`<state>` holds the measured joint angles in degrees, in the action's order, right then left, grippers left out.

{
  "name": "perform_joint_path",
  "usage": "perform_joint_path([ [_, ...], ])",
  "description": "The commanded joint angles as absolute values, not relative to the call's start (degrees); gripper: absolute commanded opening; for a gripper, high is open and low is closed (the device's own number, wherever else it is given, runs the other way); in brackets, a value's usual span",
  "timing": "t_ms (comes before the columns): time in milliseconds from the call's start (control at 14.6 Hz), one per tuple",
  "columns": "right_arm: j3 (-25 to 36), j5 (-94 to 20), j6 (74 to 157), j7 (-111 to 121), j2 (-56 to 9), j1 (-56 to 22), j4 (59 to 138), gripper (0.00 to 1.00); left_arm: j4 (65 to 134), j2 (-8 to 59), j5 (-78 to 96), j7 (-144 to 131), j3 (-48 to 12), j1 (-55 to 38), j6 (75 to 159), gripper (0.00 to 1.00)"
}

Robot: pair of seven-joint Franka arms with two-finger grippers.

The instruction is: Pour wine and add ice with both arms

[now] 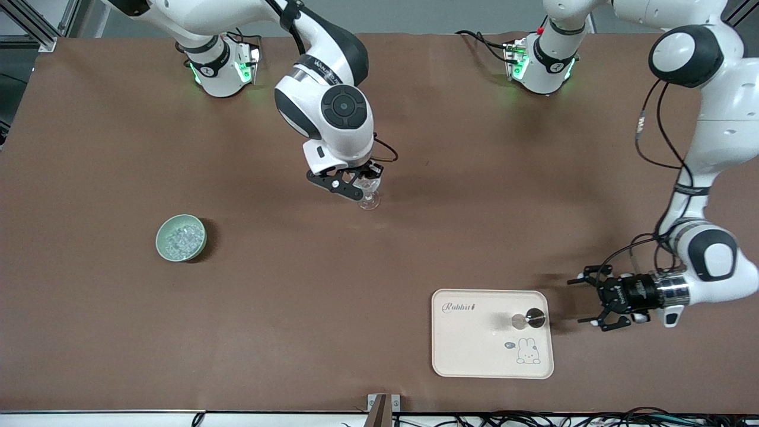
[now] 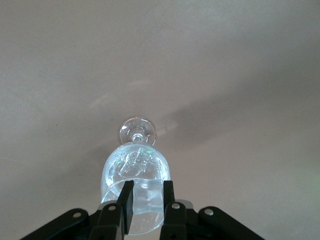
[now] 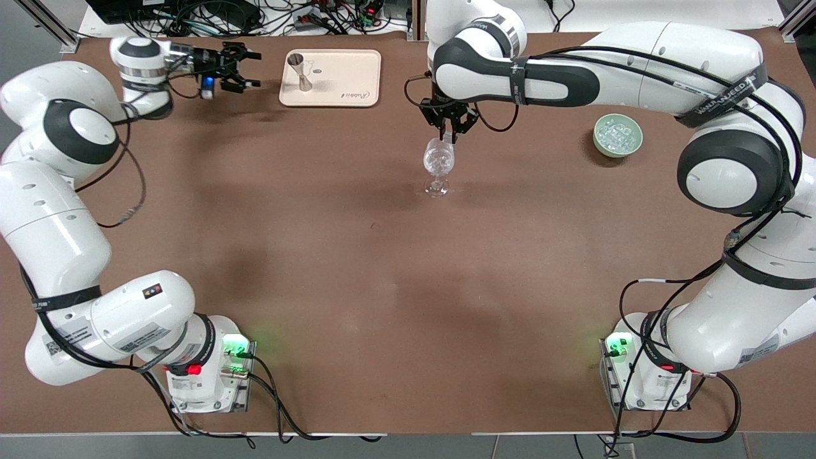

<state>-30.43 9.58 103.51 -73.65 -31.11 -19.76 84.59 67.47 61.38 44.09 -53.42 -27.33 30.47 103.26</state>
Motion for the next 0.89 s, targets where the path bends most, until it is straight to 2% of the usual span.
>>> perform_joint_path([
  [0, -30.8, 10.9, 103.7, -75.0, -31.4, -19.8, 84.2, 0.33, 68.6, 54.6, 35.9, -54.6, -27.2, 30.8, 99.3, 1.00],
  [274, -30.8, 10.9, 103.6, -74.7, -31.4, -19.8, 84.1, 0.36, 68.6, 45.8, 23.0, -54.1, -29.7, 30.0, 96.5, 1.00],
  [616, -30.8, 10.8, 103.5, -74.7, -31.4, -19.7, 84.0, 0.41, 68.6, 38.8, 2.0, -53.3, -42.0, 30.0, 96.1, 1.00],
  [821, -30.9, 10.7, 103.0, -73.9, -30.9, -18.8, 83.5, 0.43, 68.5, 35.7, -6.8, -49.6, -48.7, 30.7, 92.4, 1.00],
])
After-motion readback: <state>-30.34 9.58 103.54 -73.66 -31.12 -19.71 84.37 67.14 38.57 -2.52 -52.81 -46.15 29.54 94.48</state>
